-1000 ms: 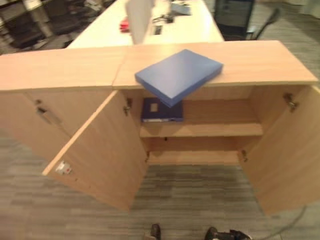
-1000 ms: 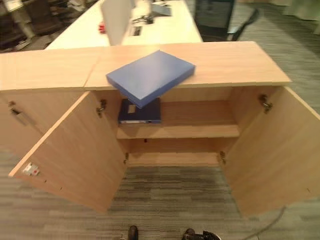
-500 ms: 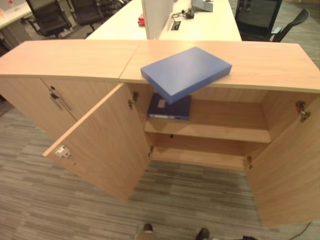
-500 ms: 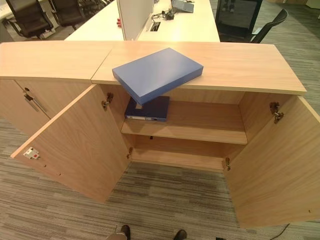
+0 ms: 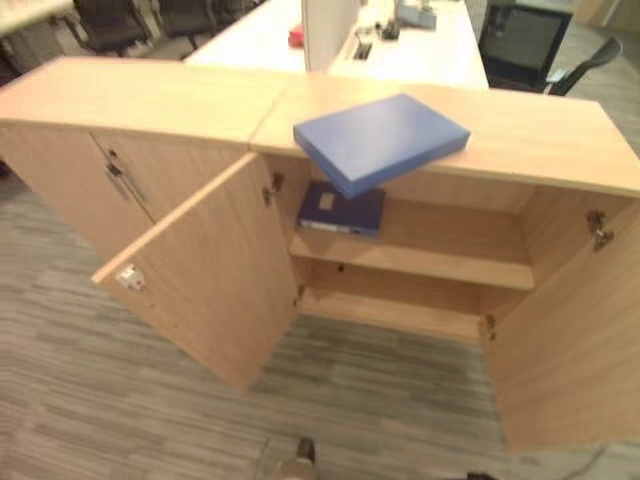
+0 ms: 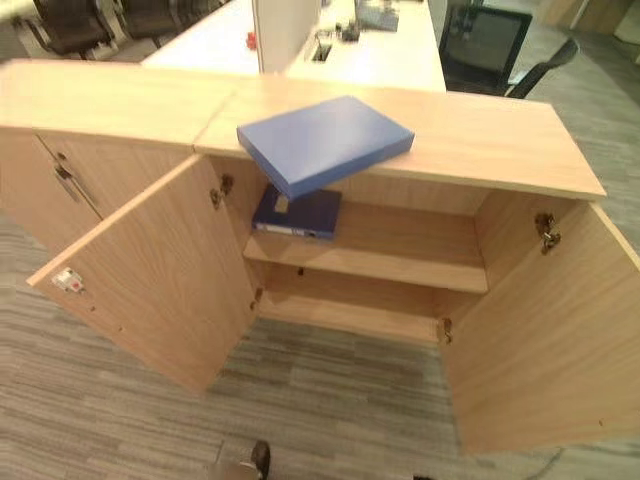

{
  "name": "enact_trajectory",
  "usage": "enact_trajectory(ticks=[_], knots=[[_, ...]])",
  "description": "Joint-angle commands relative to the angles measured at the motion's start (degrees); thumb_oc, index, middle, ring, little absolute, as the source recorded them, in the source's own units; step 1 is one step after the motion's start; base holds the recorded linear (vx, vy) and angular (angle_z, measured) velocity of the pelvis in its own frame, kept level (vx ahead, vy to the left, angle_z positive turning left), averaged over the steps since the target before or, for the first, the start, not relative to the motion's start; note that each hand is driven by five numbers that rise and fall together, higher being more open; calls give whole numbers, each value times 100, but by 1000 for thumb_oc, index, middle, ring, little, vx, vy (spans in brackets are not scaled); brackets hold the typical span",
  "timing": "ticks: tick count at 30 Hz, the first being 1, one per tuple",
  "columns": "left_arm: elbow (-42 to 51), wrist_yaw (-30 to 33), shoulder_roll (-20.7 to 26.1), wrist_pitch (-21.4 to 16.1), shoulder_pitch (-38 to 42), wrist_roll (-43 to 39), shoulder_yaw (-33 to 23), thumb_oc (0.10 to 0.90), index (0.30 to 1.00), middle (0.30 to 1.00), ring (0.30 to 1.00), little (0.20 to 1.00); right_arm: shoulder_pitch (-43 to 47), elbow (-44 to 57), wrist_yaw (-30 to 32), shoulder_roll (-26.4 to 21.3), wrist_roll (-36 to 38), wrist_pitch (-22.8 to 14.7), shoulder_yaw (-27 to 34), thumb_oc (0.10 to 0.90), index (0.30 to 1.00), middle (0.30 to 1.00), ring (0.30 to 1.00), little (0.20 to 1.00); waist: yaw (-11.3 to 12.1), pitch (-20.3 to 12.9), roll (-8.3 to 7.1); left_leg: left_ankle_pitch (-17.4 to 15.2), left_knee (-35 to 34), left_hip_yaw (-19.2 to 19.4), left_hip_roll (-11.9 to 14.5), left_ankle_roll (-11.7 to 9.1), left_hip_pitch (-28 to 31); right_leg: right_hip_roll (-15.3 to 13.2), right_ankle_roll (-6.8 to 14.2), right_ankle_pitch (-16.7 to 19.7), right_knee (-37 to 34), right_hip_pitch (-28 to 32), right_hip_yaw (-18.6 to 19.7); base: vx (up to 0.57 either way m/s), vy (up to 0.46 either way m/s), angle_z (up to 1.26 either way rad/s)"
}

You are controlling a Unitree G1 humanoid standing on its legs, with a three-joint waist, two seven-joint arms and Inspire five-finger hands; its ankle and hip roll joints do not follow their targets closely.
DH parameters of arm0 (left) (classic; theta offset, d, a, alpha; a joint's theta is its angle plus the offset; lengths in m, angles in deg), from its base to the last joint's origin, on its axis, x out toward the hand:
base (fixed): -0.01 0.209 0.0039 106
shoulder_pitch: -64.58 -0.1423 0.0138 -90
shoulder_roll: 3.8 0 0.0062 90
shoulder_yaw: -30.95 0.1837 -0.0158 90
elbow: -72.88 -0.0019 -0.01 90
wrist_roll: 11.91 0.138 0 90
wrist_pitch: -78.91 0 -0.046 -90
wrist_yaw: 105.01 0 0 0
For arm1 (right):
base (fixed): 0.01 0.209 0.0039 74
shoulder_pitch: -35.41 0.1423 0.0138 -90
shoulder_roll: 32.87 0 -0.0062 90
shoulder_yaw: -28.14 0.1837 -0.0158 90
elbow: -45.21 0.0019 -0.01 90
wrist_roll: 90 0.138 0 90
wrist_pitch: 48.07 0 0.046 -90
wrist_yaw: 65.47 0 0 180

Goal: Put the empty folder in the office cabinet

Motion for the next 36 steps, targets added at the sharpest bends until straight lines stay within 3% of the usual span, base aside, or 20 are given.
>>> enact_trajectory(ticks=[1, 8, 11, 12, 15, 17, 19, 21, 23, 24, 27, 30, 33, 36], knots=[[-69, 10, 109, -90, 112, -35, -37, 800, 900, 900, 900, 900, 69, -128, -70, -70, -236, 59, -91, 800, 900, 900, 900, 900, -6, -32, -106, 132, -221, 14, -436, 108, -217, -351, 681, 880, -1247, 602, -129, 129, 150, -19], [-65, 3, 174, -94, 137, 49, -56, 800, 900, 900, 900, 900, 121, -67, -119, -34, -272, 71, -65, 800, 900, 900, 900, 900, -27, -122, -110, -37, -325, 121, -645, 278, -5, -692, 877, 1029, -988, 533, -65, 95, 131, -9], [-105, -24, 190, -81, 106, 148, -72, 800, 900, 900, 900, 900, 133, -3, -160, -35, -344, 82, -46, 800, 900, 900, 900, 900, -29, -126, -82, -190, -381, 168, -839, 454, 192, -1124, 1020, 1316, -388, 409, -76, 89, 149, -2], [-105, -24, 190, -81, 106, 148, -72, 800, 900, 900, 900, 900, 133, -3, -160, -35, -344, 82, -46, 800, 900, 900, 900, 900, -26, -124, -86, -190, -382, 172, -845, 458, 194, -1133, 1025, 1312, -377, 402, -69, 63, 115, -6], [-157, -67, 237, -31, 50, 261, -86, 800, 900, 900, 900, 900, 78, 81, -160, -23, -379, 86, -67, 800, 900, 900, 900, 900, -53, -23, -36, -455, -525, 149, -979, 601, 632, -1718, 1108, 1789, 544, 117, -153, 131, 143, -7], [-153, -65, 248, -28, 59, 263, -85, 800, 900, 900, 900, 900, 82, 106, -158, -23, -388, 95, -85, 800, 900, 900, 900, 900, -52, 35, -31, -397, -542, 234, -944, 617, 645, -1779, 986, 1848, 482, -10, -315, 30, 14, -6], [-158, -58, 272, -30, 80, 263, -97, 800, 900, 900, 900, 900, 103, 145, -151, -36, -389, 85, -91, 800, 900, 900, 900, 900, -78, 88, -13, -411, -544, 200, -887, 576, 671, -1698, 947, 1792, 312, -113, -378, 66, -99, -6], [-146, -23, 294, -65, 104, 262, -87, 800, 900, 900, 900, 900, 204, 175, -139, -46, -373, 82, -133, 800, 900, 900, 900, 900, -220, 264, -73, -503, -468, 38, -825, 491, 773, -1329, 975, 1839, -393, -487, -143, 135, -231, -1], [-145, 4, 307, -84, 130, 247, -105, 800, 900, 900, 900, 900, 264, 164, -133, -21, -297, 80, -143, 800, 900, 900, 900, 900, -362, 380, -169, -658, -441, -159, -802, 422, 1005, -869, 1042, 2118, -1103, -863, 151, 201, -216, 4], [-146, 4, 309, -84, 133, 247, -107, 800, 900, 900, 900, 900, 268, 163, -133, -19, -297, 80, -143, 800, 900, 900, 900, 900, -372, 374, -181, -639, -442, -165, -814, 424, 987, -879, 1039, 2137, -1121, -870, 145, 215, -173, 9], [-178, 13, 322, -87, 157, 233, -175, 800, 900, 900, 900, 900, 236, 131, -147, 9, -242, 81, -169, 800, 900, 900, 900, 900, -457, 383, -227, -798, -493, -412, -755, 339, 1245, -530, 1035, 2222, -1546, -961, 268, 212, -153, 40], [-198, 65, 305, -91, 141, 143, -277, 800, 900, 900, 900, 900, 208, 86, -135, -7, -190, 47, -162, 800, 900, 900, 900, 900, -497, 335, -288, -844, -467, -502, -630, 264, 1251, -533, 976, 2244, -1446, -960, 207, 190, -184, 66], [-166, 122, 276, -122, 181, -21, -293, 800, 900, 900, 900, 900, 167, 28, -82, -88, -172, 22, -175, 800, 900, 900, 900, 900, -506, 332, -218, -931, -373, -622, -357, 144, 1194, -498, 865, 2024, -1200, -1018, 105, 163, -192, 43], [-122, 167, 259, -143, 242, -117, -249, 800, 900, 900, 900, 900, 207, 29, -17, -189, -56, 4, -95, 800, 900, 900, 900, 900, -558, 387, -197, -849, -363, -723, -267, 87, 1053, -545, 816, 1931, -1011, -1156, 62, 56, -122, 25]])
